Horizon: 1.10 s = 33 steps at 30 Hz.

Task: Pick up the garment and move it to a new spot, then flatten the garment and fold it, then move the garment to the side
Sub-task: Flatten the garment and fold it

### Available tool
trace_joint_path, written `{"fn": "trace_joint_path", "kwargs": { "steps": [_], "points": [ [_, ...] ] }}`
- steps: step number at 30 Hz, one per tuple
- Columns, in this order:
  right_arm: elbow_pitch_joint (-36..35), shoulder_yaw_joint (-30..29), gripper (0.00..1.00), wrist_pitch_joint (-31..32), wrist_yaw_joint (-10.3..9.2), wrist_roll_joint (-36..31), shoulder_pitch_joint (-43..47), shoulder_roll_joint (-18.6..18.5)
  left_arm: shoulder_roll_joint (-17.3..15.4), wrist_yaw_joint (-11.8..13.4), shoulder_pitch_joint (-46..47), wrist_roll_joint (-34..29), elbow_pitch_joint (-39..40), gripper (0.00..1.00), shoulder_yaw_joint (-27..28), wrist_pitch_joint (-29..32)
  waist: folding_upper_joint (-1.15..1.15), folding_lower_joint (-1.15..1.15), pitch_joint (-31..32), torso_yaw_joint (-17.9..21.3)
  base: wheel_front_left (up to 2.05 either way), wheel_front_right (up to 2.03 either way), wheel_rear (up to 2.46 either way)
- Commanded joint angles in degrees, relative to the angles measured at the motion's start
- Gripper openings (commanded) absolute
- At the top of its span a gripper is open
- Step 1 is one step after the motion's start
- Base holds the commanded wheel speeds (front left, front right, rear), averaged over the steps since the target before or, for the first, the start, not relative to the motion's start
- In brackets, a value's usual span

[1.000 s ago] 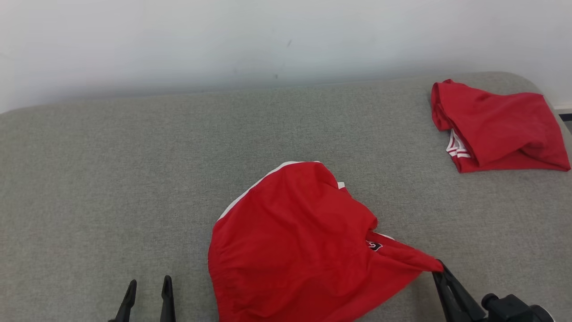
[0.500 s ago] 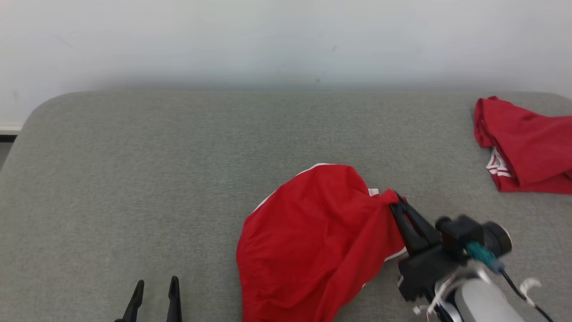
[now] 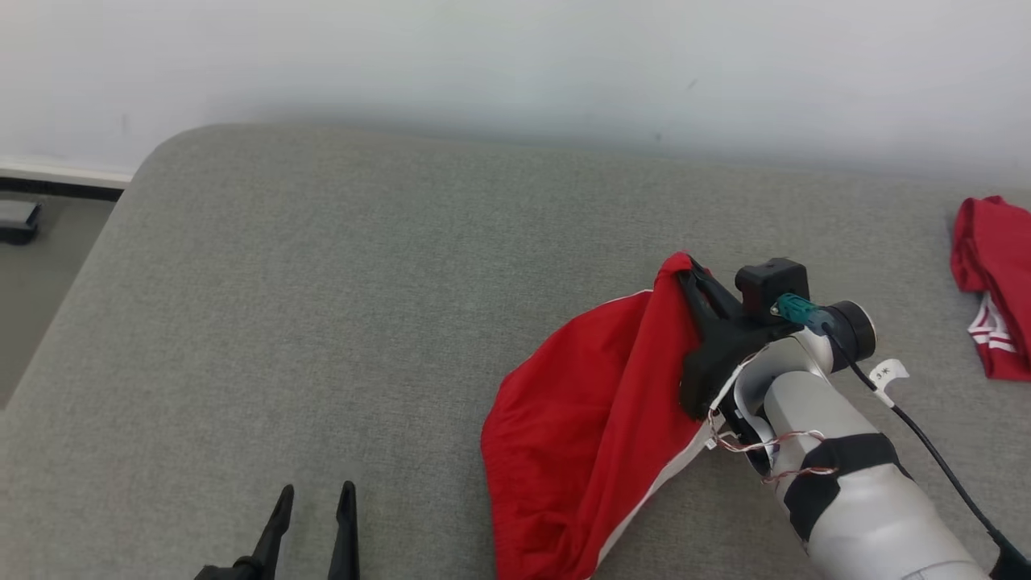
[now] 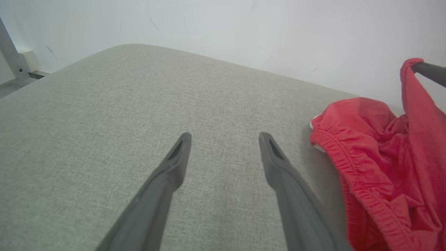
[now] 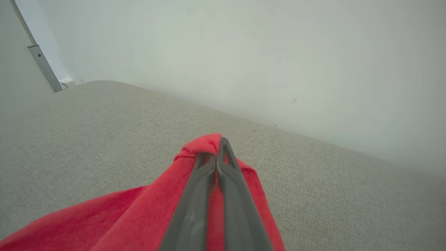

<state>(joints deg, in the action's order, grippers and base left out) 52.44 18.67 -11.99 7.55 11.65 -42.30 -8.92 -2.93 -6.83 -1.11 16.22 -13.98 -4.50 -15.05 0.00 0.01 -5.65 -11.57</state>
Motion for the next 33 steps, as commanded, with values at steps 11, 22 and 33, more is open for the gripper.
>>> {"fn": "trace_joint_path", "kwargs": {
  "steps": [11,22,33],
  "points": [
    [8.8,-0.2,1.00,-3.2,-0.16,1.3,-4.4,2.2,0.1,0.7,-0.5,0.8,-0.2,1.00,-1.0,-0.2,0.00,-0.01,0.7,0.0,0.00,0.00,0.00],
    [-13.0,-4.0,1.00,-3.2,-0.16,1.3,7.1,-2.4,0.1,0.4,-1.5,-0.1,0.6,1.00,-0.9,-0.2,0.00,-0.01,2.1,4.7,0.00,0.00,0.00],
    [-33.9,-12.6,1.00,-3.2,-0.16,2.2,27.8,-0.7,0.1,-0.3,-5.2,-2.2,2.8,1.00,-3.9,-0.2,0.00,-0.01,3.3,8.1,0.00,0.00,0.00]
  ]
}}
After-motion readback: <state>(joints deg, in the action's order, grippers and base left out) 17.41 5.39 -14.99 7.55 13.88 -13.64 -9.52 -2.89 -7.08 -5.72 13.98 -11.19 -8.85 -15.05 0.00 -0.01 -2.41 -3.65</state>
